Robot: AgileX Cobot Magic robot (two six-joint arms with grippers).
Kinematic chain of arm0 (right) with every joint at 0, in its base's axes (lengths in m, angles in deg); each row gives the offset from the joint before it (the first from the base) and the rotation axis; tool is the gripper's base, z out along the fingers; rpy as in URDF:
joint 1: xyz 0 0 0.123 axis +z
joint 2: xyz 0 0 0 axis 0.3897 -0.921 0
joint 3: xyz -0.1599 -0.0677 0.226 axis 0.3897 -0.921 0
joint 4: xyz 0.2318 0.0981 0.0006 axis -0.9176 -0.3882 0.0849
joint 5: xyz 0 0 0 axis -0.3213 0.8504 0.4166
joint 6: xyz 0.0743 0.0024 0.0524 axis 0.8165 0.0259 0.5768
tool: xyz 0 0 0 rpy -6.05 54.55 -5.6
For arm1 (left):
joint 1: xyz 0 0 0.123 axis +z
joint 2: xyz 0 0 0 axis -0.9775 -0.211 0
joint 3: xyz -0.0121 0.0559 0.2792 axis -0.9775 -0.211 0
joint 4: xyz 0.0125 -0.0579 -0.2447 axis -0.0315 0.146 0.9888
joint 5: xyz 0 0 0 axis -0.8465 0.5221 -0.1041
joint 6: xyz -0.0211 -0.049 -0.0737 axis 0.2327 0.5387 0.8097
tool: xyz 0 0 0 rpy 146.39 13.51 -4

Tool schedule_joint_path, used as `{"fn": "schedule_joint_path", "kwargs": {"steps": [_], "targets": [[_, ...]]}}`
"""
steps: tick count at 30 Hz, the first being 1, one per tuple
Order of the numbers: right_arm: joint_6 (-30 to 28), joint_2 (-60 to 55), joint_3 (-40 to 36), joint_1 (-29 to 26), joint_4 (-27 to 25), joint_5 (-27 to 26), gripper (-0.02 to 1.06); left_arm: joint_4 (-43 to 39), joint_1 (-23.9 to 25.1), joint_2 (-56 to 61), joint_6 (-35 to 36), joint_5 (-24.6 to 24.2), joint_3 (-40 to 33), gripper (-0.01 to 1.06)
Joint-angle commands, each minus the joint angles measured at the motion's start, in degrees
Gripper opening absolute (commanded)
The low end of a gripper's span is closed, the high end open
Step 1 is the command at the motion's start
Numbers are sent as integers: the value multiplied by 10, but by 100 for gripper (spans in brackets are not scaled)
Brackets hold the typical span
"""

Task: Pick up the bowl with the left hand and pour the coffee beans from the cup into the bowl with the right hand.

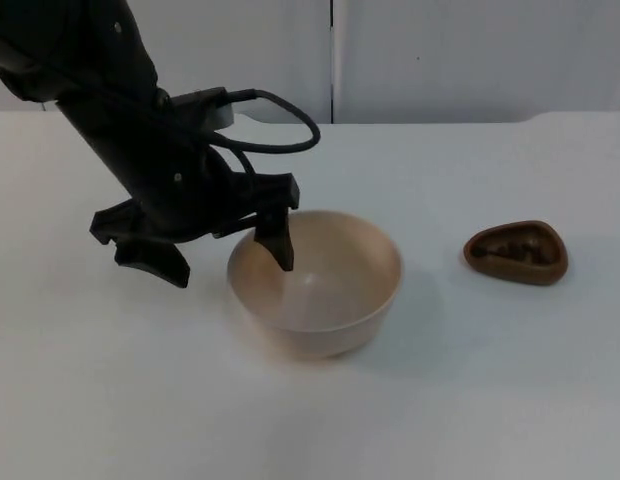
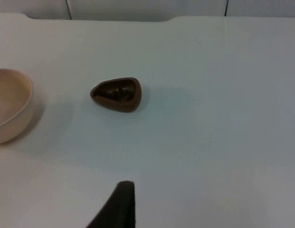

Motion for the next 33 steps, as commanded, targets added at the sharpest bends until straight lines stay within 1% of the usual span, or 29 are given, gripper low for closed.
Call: {"fn": "schedule_joint_path", "kwargs": {"steps": [1, 4, 7, 9, 18, 19, 22, 23, 27, 28, 30, 33], "targets": [[-2, 1, -4, -4, 1, -4, 105, 9, 0, 0, -4, 0, 4, 92], [-2, 1, -4, -4, 1, -4, 105, 3, 0, 0, 2, 12, 4, 92], [-2, 1, -4, -4, 1, -4, 105, -46, 0, -1, 46, 12, 4, 92], [-2, 1, -4, -4, 1, -4, 105, -59, 0, -4, 57, 11, 4, 92], [-2, 1, -4, -4, 1, -4, 105, -55, 0, -14, 61, 13, 4, 92], [-2, 1, -4, -4, 1, -4, 105, -55, 0, -16, 61, 13, 4, 91], [-2, 1, -4, -4, 1, -4, 105, -55, 0, -16, 61, 17, 4, 85], [-2, 1, -4, -4, 1, -4, 105, -55, 0, -16, 61, 17, 4, 85], [-2, 1, -4, -4, 1, -4, 105, -58, 0, -16, 61, 18, 4, 68], [-2, 1, -4, -4, 1, -4, 105, -58, 0, -16, 61, 18, 4, 68], [-2, 1, -4, -4, 1, -4, 105, -58, 0, -16, 61, 19, 4, 57], [-2, 1, -4, -4, 1, -4, 105, -58, 0, -16, 61, 19, 4, 44]]}}
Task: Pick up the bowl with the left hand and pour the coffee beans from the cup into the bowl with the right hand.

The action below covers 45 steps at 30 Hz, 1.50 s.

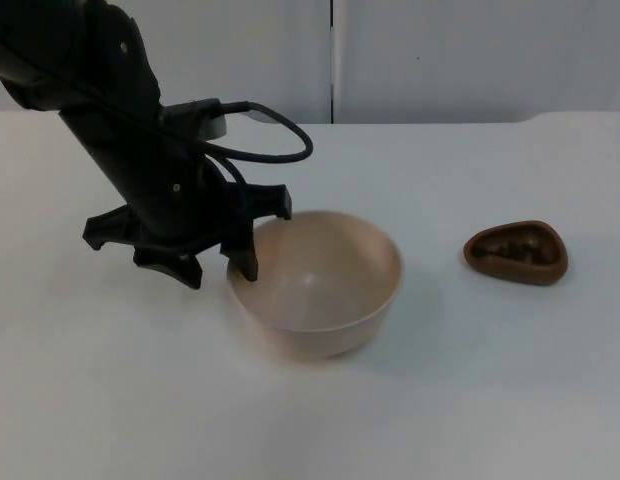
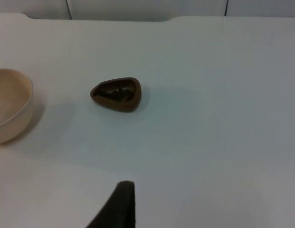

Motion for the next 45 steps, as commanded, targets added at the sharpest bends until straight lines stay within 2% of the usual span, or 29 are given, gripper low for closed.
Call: {"fn": "schedule_joint_path", "kwargs": {"steps": [1, 13, 15, 17, 18, 20, 21, 28, 33, 39, 45], "targets": [[-2, 1, -4, -4, 1, -4, 105, -4, 0, -1, 5, 4, 3, 41], [-2, 1, -4, -4, 1, -4, 105, 9, 0, -1, 5, -2, 3, 35], [-2, 1, -4, -4, 1, -4, 105, 10, 0, 0, 5, -2, 3, 30], [-2, 1, -4, -4, 1, -4, 105, 10, 0, 1, -1, -2, 3, 16], [-2, 1, -4, -4, 1, -4, 105, 10, 0, 1, -1, -2, 3, 16], [-2, 1, -4, -4, 1, -4, 105, 10, 0, 4, -11, -3, 3, 3], [-2, 1, -4, -4, 1, -4, 105, 10, 0, 8, -15, -3, 3, 0], [-2, 1, -4, -4, 1, -4, 105, 9, 0, 39, -27, -27, 3, 0], [-2, 1, -4, -4, 1, -4, 105, 5, 0, 87, -81, -91, 3, 0], [-2, 1, -4, -4, 1, -4, 105, 3, 0, 132, -131, -137, 3, 0], [-2, 1, -4, -4, 1, -4, 105, -19, -12, 155, -139, -153, 3, 0]]}}
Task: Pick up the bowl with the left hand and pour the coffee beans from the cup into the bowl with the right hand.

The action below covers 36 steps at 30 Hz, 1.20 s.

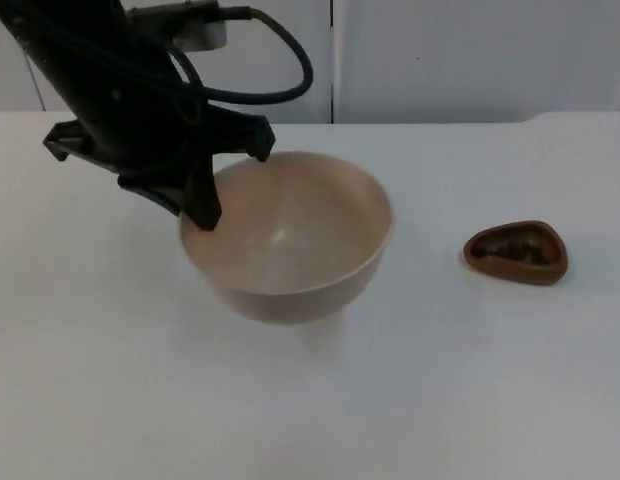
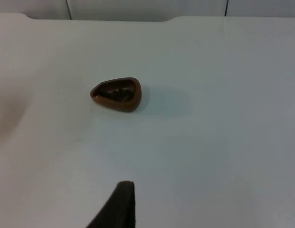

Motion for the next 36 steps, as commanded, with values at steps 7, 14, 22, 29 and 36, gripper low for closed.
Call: {"fn": "schedule_joint_path", "kwargs": {"steps": [7, 14, 22, 29, 36], "targets": [[-2, 1, -4, -4, 1, -4, 105, -115, -67, 22, 62, -8, 3, 0], [-2, 1, -4, -4, 1, -4, 105, -162, -98, 22, 98, -16, 3, 0], [-2, 1, -4, -4, 1, -4, 105, -172, -101, 22, 117, -26, 3, 0], [-2, 1, -4, -4, 1, -4, 105, -169, -108, 22, 122, -38, 3, 0], [-2, 1, -4, -4, 1, -4, 105, -178, -159, 22, 123, -27, 2, 0]]}}
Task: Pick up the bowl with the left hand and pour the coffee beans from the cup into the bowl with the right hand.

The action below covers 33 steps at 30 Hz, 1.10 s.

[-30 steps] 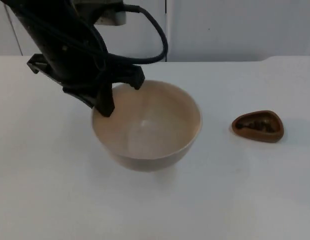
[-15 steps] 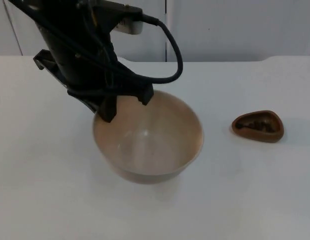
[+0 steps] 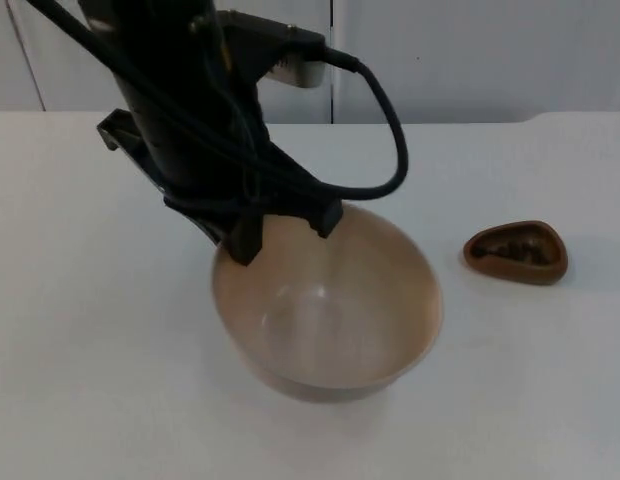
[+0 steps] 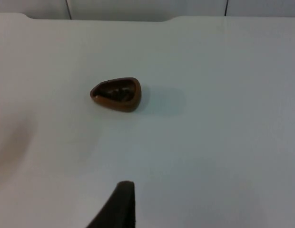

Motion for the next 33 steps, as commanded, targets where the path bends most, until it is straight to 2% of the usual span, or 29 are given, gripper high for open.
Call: {"fn": "schedule_joint_path", "kwargs": {"steps": [1, 8, 11, 14, 22, 33], "targets": [[-2, 1, -4, -4, 1, -4, 105, -3, -15, 7, 3, 10, 2, 0], [0, 1, -4, -4, -9, -4, 105, -6, -18, 7, 11, 16, 2, 0], [0, 1, -4, -4, -39, -5, 105, -12, -18, 3, 22, 25, 2, 0], [0, 1, -4, -4, -46, -6, 105, -12, -18, -7, 25, 30, 1, 0], [0, 1, -4, -4, -46, -6, 105, -12, -18, -35, 32, 70, 1, 0], [-10, 1, -3, -4, -46, -9, 105, -10, -18, -67, 32, 72, 1, 0]]}}
